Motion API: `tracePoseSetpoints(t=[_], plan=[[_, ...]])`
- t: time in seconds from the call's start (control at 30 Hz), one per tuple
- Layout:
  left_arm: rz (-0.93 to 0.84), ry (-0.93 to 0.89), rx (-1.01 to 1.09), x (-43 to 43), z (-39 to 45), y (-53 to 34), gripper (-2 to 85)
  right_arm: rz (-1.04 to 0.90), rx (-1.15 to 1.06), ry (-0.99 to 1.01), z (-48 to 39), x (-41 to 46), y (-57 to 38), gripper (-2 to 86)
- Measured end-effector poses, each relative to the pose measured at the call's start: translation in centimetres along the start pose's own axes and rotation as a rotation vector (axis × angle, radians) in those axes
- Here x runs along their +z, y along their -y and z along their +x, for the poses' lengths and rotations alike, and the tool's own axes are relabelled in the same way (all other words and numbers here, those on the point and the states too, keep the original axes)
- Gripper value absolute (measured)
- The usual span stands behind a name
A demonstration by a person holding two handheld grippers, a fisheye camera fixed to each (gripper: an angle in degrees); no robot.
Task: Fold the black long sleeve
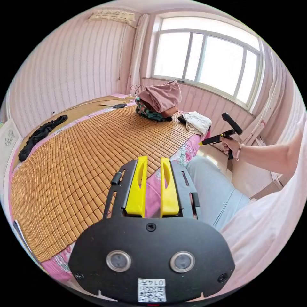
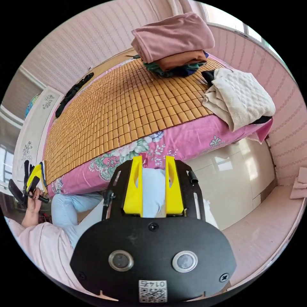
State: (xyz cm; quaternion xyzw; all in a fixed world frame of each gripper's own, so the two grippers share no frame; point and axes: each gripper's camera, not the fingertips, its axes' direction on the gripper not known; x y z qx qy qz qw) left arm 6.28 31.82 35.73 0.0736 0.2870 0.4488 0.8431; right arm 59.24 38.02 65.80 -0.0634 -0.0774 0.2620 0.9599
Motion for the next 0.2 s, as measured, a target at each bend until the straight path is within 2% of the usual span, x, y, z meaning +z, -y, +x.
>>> tracePoseSetpoints(t=[0.13, 0.2], plan=[[-0.044, -0.069, 0.098, 6.4, 2.2, 4.9, 7.5, 0.099, 0.056, -0.093, 6.0, -1.3, 2.6, 10.9], [-0.107, -0.124, 0.203, 12.3, 4.1, 9.3, 7.8, 0.133, 0.064, -0.132, 8.3, -1.8, 4.2, 10.9]])
